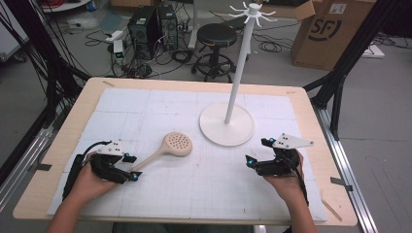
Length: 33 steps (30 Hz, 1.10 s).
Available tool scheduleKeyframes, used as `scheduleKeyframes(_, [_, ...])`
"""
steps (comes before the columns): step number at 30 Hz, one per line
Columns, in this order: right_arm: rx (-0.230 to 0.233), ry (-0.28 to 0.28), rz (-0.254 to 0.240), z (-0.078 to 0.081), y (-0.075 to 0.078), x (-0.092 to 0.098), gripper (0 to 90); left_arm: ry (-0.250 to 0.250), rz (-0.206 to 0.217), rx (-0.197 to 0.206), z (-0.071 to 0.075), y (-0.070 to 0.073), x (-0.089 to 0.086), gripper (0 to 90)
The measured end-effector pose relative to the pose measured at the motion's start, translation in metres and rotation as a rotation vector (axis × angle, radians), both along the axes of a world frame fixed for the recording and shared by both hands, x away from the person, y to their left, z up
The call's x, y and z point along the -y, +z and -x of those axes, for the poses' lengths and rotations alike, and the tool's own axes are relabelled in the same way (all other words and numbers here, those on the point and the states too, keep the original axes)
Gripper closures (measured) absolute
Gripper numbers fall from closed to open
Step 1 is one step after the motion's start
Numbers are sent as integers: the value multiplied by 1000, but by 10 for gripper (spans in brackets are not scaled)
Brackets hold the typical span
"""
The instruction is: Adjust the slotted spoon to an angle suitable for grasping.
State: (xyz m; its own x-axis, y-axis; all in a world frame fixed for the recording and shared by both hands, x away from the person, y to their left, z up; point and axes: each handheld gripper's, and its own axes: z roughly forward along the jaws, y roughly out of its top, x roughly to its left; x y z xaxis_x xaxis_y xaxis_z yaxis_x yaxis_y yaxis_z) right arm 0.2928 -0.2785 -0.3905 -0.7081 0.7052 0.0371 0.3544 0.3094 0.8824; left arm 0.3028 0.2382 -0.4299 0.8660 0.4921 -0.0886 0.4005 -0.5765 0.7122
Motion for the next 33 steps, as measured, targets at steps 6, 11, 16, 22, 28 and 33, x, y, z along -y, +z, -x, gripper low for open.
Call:
scheduleKeyframes(6, [1, 5, 11, -1, -2, -1, 116, 7, -14, 1, 0, 0, 4, 444])
scheduleKeyframes(11, [-4, 5, 13, -1, -2, -2, 116, 7, -19, -10, -1, 0, 3, 509])
scheduleKeyframes(16, [-1, 8, 18, 0, -2, -2, 116, 31, -33, -12, 0, 0, 5, 545])
scheduleKeyframes(22, [-3, 10, 26, -1, -3, -5, 116, 16, -37, -13, -1, 1, 11, 609])
scheduleKeyframes(28, [-6, 10, 29, -1, -4, -5, 116, 45, -32, -11, -4, 3, 15, 629])
scheduleKeyframes(33, [-11, 12, 33, -2, -4, -7, 116, 43, -45, -8, -10, 7, 25, 570])
